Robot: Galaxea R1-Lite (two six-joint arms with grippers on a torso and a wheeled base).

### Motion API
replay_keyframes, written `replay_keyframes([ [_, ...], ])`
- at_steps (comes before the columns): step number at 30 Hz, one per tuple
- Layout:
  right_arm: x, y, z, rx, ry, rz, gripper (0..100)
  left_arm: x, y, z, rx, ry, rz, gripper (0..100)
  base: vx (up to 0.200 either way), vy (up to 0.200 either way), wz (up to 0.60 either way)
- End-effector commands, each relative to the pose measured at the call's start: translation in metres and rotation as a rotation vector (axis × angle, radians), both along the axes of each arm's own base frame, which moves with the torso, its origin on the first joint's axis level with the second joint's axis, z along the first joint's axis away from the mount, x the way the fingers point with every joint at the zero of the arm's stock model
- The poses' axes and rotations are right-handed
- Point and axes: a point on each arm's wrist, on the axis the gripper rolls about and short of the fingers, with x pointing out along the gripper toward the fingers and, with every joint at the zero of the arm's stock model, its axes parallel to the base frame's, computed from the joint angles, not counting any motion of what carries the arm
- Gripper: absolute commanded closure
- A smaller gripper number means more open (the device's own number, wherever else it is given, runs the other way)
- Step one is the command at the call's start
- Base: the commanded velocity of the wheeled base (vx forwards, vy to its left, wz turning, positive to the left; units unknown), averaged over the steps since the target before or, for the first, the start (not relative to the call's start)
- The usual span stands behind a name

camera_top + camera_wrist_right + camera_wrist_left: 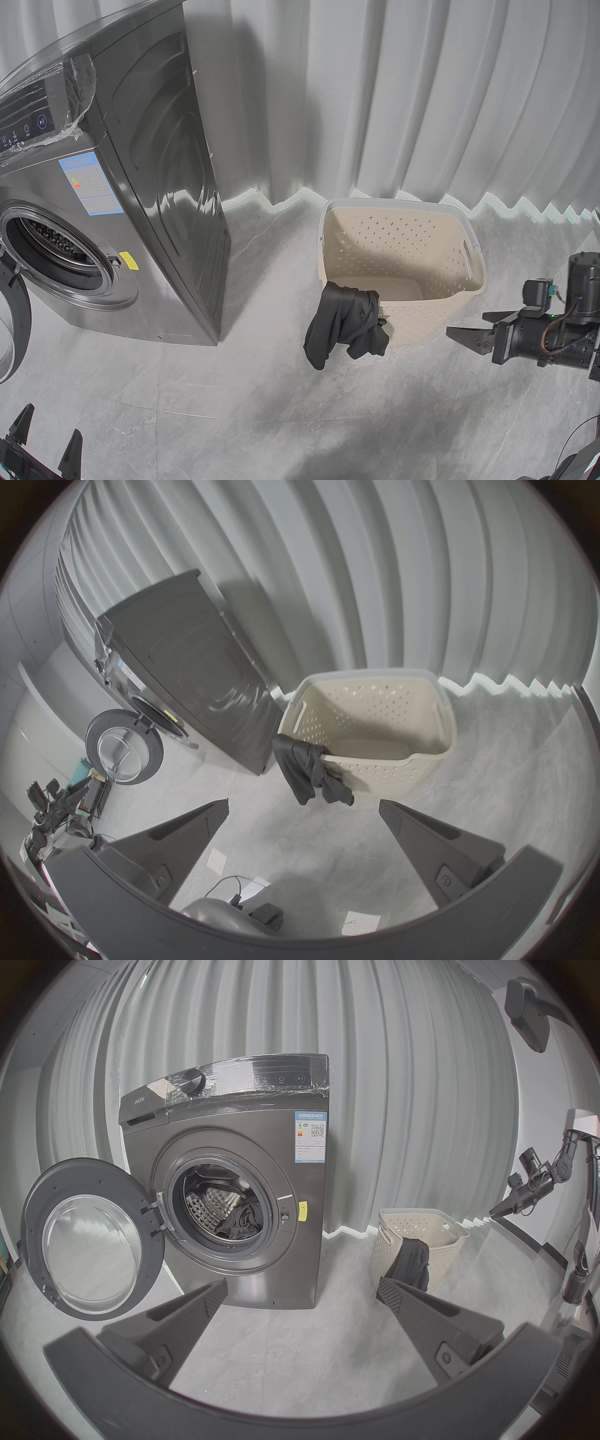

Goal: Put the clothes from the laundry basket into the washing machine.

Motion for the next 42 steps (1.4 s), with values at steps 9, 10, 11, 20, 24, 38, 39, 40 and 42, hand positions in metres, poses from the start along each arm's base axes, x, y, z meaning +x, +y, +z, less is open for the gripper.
replay_keyframes([
  [9, 0.036, 0.038, -0.037, -0.081, 0.131, 0.05, 0, 0.0, 0.0, -0.005, -0.001, 0.0, -0.001, 0, 0.0, 0.0, 0.0],
  [10, 0.042, 0.042, -0.043, -0.087, 0.128, 0.044, 0, 0.0, 0.0, -0.005, -0.003, 0.0, -0.001, 0, 0.0, 0.0, 0.0],
  [11, 0.046, 0.045, -0.047, -0.092, 0.124, 0.038, 0, 0.0, 0.0, -0.004, -0.003, -0.001, -0.001, 0, 0.0, 0.0, 0.0],
  [20, 0.067, 0.07, -0.078, -0.115, 0.093, 0.022, 0, 0.0, 0.0, -0.004, -0.004, -0.001, -0.001, 0, 0.0, 0.0, 0.0],
  [24, 0.078, 0.084, -0.089, -0.114, 0.103, 0.015, 0, 0.0, 0.0, -0.004, -0.004, -0.001, -0.001, 0, 0.0, 0.0, 0.0],
  [38, 0.115, 0.106, -0.113, -0.124, 0.077, -0.025, 0, 0.0, 0.0, -0.005, -0.004, 0.0, -0.001, 0, 0.0, 0.0, 0.0],
  [39, 0.116, 0.106, -0.113, -0.124, 0.077, -0.025, 0, 0.0, 0.0, -0.004, -0.004, -0.001, -0.001, 0, 0.0, 0.0, 0.0],
  [40, 0.119, 0.108, -0.115, -0.126, 0.075, -0.023, 0, 0.0, 0.0, -0.004, -0.006, -0.001, -0.001, 0, 0.0, 0.0, 0.0],
  [42, 0.121, 0.109, -0.116, -0.127, 0.071, -0.022, 0, 0.0, 0.0, -0.004, -0.006, -0.001, -0.001, 0, 0.0, 0.0, 0.0],
])
